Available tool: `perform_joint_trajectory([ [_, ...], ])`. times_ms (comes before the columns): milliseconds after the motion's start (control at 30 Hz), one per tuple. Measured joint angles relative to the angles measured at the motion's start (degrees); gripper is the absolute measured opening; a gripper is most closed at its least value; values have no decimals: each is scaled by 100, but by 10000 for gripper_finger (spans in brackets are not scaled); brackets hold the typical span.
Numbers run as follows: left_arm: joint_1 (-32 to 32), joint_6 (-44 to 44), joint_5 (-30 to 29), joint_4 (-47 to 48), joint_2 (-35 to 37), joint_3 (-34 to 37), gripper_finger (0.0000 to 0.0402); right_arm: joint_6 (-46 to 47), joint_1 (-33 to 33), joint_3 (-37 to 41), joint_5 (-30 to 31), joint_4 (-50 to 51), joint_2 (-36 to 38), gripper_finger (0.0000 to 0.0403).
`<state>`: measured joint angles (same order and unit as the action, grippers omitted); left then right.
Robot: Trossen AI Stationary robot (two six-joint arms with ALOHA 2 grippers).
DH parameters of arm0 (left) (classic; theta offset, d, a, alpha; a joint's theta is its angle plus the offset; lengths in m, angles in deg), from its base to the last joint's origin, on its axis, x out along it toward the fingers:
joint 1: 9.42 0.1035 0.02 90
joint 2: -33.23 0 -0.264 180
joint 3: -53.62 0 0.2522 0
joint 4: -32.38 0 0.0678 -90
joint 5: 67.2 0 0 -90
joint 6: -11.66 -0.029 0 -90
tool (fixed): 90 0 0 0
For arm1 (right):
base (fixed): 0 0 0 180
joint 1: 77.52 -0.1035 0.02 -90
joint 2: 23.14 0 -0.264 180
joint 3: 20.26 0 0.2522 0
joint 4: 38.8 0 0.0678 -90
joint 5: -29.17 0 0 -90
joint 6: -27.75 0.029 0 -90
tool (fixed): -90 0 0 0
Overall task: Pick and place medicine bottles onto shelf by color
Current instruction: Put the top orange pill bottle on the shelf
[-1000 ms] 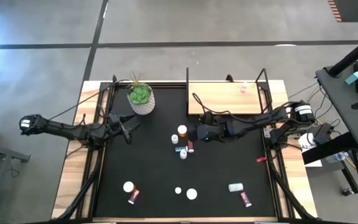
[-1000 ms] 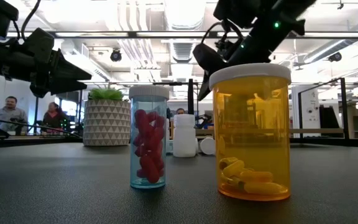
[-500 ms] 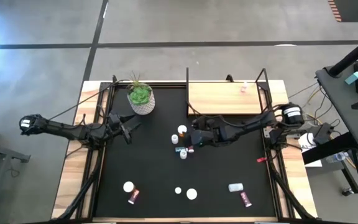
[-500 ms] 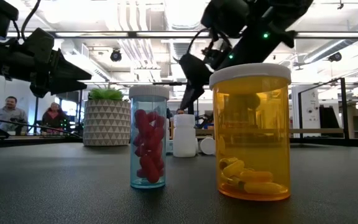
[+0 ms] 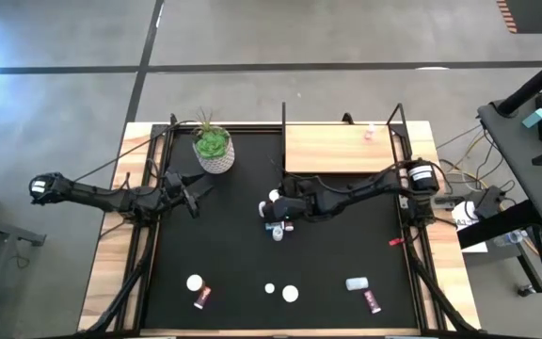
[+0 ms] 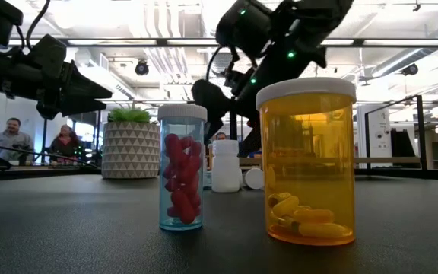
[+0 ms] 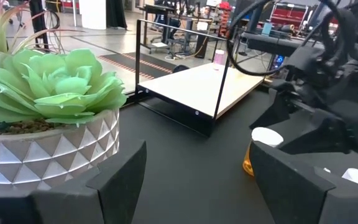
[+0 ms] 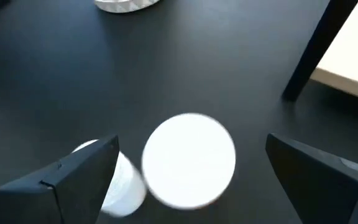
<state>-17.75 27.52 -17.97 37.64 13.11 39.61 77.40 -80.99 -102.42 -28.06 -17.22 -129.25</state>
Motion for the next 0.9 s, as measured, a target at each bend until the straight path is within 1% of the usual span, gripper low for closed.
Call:
perform_joint_trajectory([
  [133, 2, 0, 0, -1, -11, 0, 270, 186, 75, -184, -21, 302, -181, 400],
  [233, 1, 0, 0, -1, -3, 0, 270, 326, 86, -230, -24, 273, -204, 400],
  [567, 0, 0, 0, -1, -10, 0, 270, 308, 88, -234, -20, 260, -196, 396],
  [700, 0, 0, 2, -1, -11, 0, 270, 308, 88, -234, -18, 260, -196, 367],
  [900, 2, 2, 0, -1, -11, 0, 270, 334, 88, -234, -18, 278, -196, 299],
])
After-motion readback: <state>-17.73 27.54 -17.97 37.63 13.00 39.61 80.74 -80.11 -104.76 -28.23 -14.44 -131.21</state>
